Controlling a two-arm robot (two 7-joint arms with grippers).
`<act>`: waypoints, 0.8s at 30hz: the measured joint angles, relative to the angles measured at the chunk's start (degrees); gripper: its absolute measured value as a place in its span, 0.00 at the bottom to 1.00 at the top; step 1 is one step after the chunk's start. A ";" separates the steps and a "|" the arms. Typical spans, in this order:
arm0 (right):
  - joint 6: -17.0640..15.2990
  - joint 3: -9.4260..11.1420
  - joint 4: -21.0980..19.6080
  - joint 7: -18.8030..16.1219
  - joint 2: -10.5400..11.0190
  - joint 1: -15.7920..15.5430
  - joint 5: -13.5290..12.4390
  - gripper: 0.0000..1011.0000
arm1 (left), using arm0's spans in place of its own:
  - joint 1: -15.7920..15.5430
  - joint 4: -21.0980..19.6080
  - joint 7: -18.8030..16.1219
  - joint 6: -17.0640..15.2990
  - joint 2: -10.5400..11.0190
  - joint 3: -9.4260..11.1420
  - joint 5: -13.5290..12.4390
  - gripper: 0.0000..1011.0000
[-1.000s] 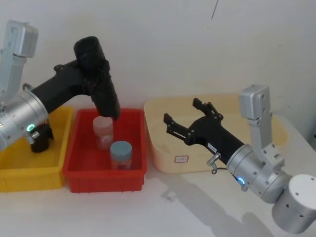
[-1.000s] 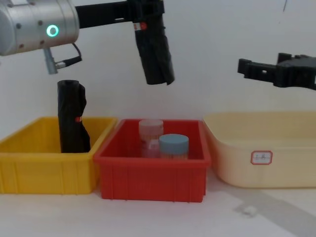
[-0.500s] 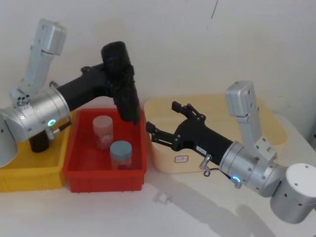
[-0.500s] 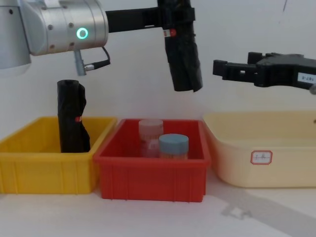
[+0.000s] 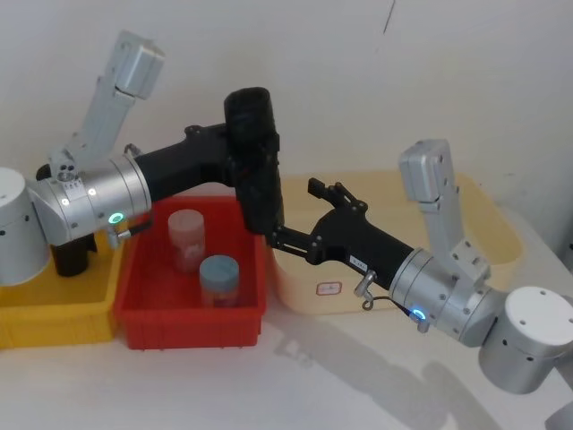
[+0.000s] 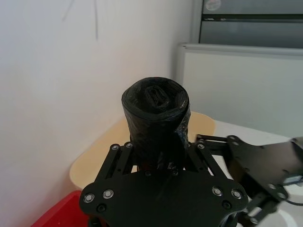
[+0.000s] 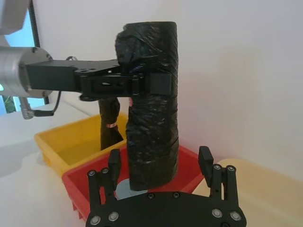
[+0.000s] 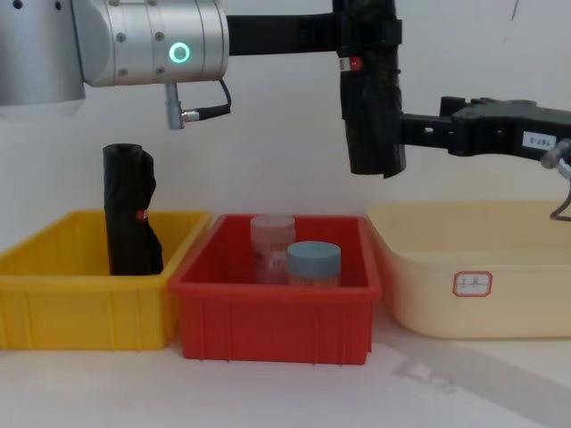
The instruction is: Pick up the garbage bag with the one hand and transfer it to the other hand.
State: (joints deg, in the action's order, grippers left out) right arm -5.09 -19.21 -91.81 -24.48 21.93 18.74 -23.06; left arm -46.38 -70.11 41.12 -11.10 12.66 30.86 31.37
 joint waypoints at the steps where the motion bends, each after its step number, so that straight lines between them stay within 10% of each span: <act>1: 0.00 0.00 0.00 0.00 0.00 0.00 0.00 0.99 | -0.16 0.05 0.23 -0.03 0.00 0.13 -0.01 0.37; 24: -7.95 0.86 2.71 -0.07 -2.25 1.82 -8.04 0.99 | -3.75 2.87 5.47 0.51 -0.19 4.40 -0.42 0.37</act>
State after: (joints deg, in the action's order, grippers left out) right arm -13.04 -18.35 -89.10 -24.55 19.69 20.55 -31.10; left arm -50.14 -67.23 46.59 -10.59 12.47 35.26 30.95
